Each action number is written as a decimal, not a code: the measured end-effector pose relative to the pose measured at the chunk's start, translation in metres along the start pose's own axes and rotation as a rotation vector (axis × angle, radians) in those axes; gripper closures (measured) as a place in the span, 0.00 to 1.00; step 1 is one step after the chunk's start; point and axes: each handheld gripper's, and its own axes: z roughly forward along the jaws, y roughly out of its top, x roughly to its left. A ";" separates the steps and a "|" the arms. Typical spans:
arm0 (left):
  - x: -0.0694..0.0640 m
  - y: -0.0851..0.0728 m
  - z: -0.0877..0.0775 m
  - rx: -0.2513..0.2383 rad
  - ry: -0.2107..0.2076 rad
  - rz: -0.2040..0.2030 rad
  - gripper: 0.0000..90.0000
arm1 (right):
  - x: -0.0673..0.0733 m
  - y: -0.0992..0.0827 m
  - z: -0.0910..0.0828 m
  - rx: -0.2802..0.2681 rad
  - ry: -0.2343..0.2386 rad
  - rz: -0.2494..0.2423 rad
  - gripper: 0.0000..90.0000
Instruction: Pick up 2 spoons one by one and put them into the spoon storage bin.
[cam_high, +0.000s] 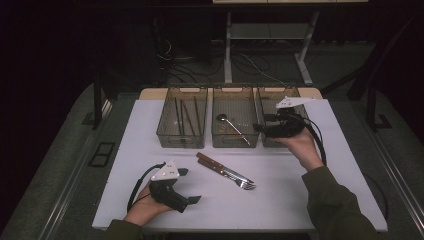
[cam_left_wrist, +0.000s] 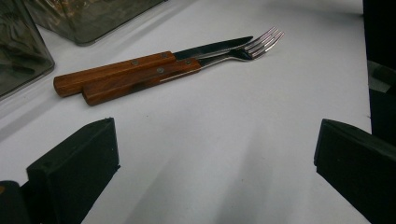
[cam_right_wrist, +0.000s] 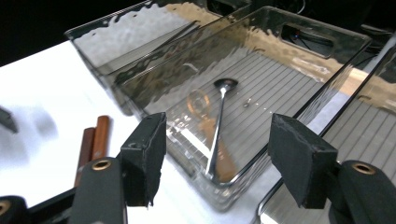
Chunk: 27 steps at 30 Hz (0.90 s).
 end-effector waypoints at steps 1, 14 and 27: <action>0.000 0.000 0.000 0.001 0.000 0.001 0.00 | 0.002 -0.002 -0.002 0.002 0.007 -0.001 0.41; 0.000 0.000 0.000 0.007 0.002 0.006 0.00 | 0.020 -0.034 -0.016 0.026 0.065 -0.008 0.43; -0.001 0.000 0.000 0.007 0.000 0.013 0.00 | 0.039 -0.058 -0.019 0.057 0.109 -0.046 0.44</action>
